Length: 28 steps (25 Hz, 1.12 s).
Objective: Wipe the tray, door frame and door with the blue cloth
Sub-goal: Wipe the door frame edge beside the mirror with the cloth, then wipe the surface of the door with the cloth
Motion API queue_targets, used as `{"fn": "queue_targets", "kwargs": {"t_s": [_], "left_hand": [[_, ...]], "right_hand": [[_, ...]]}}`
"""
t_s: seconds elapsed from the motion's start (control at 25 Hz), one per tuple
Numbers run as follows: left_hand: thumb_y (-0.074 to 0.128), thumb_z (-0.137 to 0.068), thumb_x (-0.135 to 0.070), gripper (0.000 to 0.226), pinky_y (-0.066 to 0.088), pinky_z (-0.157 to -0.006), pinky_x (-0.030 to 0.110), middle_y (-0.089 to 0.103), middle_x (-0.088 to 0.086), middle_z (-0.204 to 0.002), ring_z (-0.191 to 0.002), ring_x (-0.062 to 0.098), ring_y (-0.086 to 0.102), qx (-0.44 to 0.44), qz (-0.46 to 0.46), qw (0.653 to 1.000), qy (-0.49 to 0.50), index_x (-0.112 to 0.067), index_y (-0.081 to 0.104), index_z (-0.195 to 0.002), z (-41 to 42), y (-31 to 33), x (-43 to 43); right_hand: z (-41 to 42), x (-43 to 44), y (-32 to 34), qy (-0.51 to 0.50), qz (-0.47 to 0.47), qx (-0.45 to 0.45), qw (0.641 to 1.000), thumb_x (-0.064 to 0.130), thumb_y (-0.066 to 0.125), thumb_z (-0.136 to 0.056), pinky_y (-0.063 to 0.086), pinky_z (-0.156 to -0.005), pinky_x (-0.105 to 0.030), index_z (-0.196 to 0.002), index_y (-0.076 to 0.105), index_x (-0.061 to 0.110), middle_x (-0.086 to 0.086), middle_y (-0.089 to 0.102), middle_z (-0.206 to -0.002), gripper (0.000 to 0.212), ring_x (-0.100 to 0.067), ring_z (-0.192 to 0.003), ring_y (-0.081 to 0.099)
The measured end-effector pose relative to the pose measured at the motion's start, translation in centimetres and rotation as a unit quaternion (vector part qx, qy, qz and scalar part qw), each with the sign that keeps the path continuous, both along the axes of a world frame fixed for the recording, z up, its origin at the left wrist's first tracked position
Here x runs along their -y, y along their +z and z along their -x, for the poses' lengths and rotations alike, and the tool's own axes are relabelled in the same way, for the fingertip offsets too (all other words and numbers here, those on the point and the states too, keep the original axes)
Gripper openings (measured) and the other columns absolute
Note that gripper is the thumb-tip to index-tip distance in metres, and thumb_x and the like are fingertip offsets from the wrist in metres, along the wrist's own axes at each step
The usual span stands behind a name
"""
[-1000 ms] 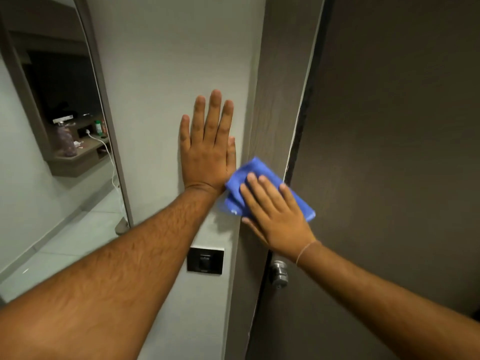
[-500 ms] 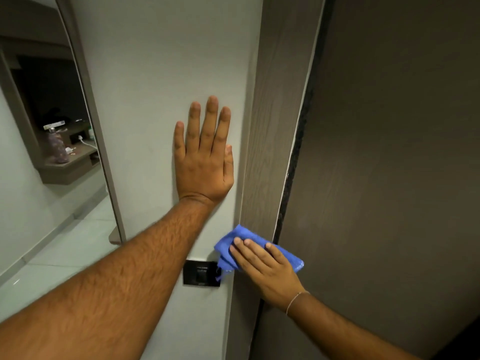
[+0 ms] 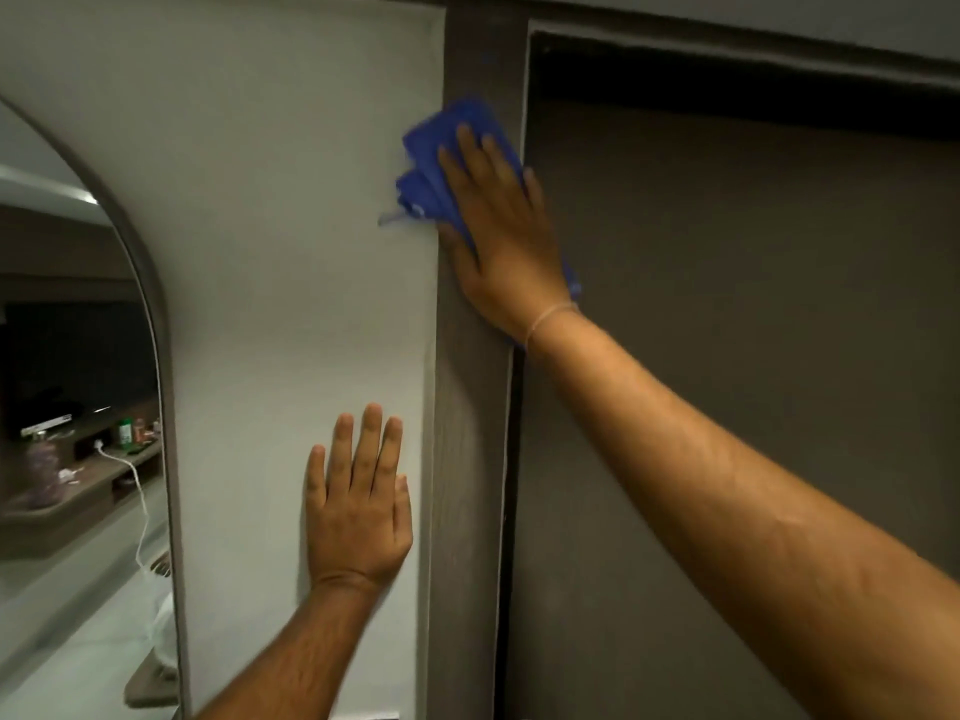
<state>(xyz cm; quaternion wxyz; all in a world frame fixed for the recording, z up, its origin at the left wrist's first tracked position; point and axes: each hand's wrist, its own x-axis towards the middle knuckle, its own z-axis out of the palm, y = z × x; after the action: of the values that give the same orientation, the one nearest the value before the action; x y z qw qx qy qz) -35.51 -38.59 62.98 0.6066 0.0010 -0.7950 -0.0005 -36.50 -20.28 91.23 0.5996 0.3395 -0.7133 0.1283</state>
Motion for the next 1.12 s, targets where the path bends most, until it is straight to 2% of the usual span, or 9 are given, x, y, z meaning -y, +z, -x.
{"fn": "queue_targets", "kwargs": {"t_s": [0.16,0.28,0.4,0.6,0.68,0.76,0.84,0.96,1.12], "left_hand": [[0.029,-0.107,-0.036,0.071,0.006,-0.135,0.055,0.006,0.006,-0.184,-0.169,0.033,0.008,0.004,-0.001,1.0,-0.001,-0.019,0.011,-0.174,-0.1,-0.3,-0.1],[0.031,-0.106,-0.036,0.073,0.005,-0.136,0.054,0.005,0.006,-0.184,-0.169,0.033,0.007,0.003,-0.007,1.0,-0.007,-0.02,0.01,-0.174,-0.1,0.0,0.0],[0.032,-0.106,-0.036,0.073,0.007,-0.135,0.055,0.006,0.006,-0.184,-0.169,0.033,0.008,0.007,-0.005,1.0,-0.013,-0.019,0.012,-0.174,-0.4,-0.2,-0.2],[0.035,-0.105,-0.034,0.072,0.018,-0.132,0.06,0.007,0.005,-0.184,-0.168,0.033,0.011,0.047,-0.031,0.998,-0.014,-0.018,0.018,-0.173,-0.3,-0.5,0.5],[0.037,-0.105,-0.031,0.068,0.02,-0.131,0.062,0.013,0.005,-0.183,-0.168,0.032,0.014,0.044,-0.046,0.997,-0.052,-0.016,0.027,-0.171,-3.7,0.9,-2.3],[0.039,-0.105,-0.029,0.064,0.02,-0.131,0.063,0.025,0.006,-0.18,-0.167,0.03,0.02,0.043,-0.129,0.985,-0.102,-0.016,0.037,-0.167,-4.8,1.9,-4.6],[0.038,-0.105,-0.03,0.062,0.016,-0.133,0.058,0.031,0.006,-0.178,-0.165,0.028,0.026,0.018,-0.158,0.974,-0.163,-0.019,0.038,-0.166,-5.8,3.0,-7.6],[0.039,-0.105,-0.034,0.066,0.007,-0.135,0.052,0.023,0.007,-0.18,-0.167,0.027,0.02,0.037,-0.063,0.968,-0.239,-0.022,0.03,-0.169,-7.3,0.8,-14.7],[0.043,-0.105,-0.038,0.067,0.01,-0.135,0.05,0.024,0.004,-0.181,-0.168,0.024,0.018,0.181,0.007,0.935,-0.304,-0.023,0.03,-0.169,-9.3,-9.0,-25.8]], "right_hand": [[0.5,0.2,6.9,0.037,0.059,-0.009,0.998,0.021,0.047,-0.113,0.012,-0.136,-0.05,-0.167,0.037,0.011,-0.013,0.027,-0.178,0.056,-0.033,-0.167,0.02],[0.3,0.3,6.6,0.102,0.149,0.008,0.983,0.0,0.048,-0.107,0.01,-0.136,-0.047,-0.165,0.037,0.001,-0.021,0.028,-0.176,0.058,-0.039,-0.166,0.02],[-1.0,-0.4,4.0,0.161,0.248,0.07,0.953,-0.01,0.043,-0.105,0.005,-0.136,-0.038,-0.167,0.027,-0.003,-0.021,0.023,-0.177,0.064,-0.036,-0.167,0.017],[-2.2,-2.9,-7.8,0.123,0.196,0.143,0.962,-0.012,0.05,-0.101,0.007,-0.138,-0.034,-0.168,0.027,0.003,-0.013,0.022,-0.179,0.073,-0.026,-0.167,0.019],[-5.9,-6.7,-12.4,0.091,0.206,0.159,0.961,-0.018,0.053,-0.095,0.016,-0.139,-0.042,-0.166,0.033,0.001,-0.013,0.028,-0.177,0.076,-0.025,-0.166,0.024],[-5.9,-7.8,-16.9,0.081,0.194,0.188,0.96,-0.023,0.053,-0.088,0.022,-0.136,-0.05,-0.164,0.036,-0.001,-0.013,0.031,-0.175,0.082,-0.025,-0.166,0.024],[-6.3,-8.7,-20.7,0.064,0.187,0.21,0.958,-0.025,0.051,-0.087,0.022,-0.135,-0.047,-0.164,0.036,-0.002,-0.009,0.031,-0.175,0.082,-0.022,-0.167,0.023],[-8.7,-11.7,-27.0,0.048,0.235,0.254,0.937,-0.02,0.047,-0.093,0.014,-0.137,-0.032,-0.166,0.034,0.001,-0.001,0.028,-0.176,0.077,-0.009,-0.166,0.016],[-14.0,-19.9,-39.8,-0.024,0.326,0.359,0.874,-0.018,0.044,-0.1,0.003,-0.135,-0.017,-0.168,0.024,0.012,0.002,0.019,-0.178,0.076,0.009,-0.164,0.005]]}}
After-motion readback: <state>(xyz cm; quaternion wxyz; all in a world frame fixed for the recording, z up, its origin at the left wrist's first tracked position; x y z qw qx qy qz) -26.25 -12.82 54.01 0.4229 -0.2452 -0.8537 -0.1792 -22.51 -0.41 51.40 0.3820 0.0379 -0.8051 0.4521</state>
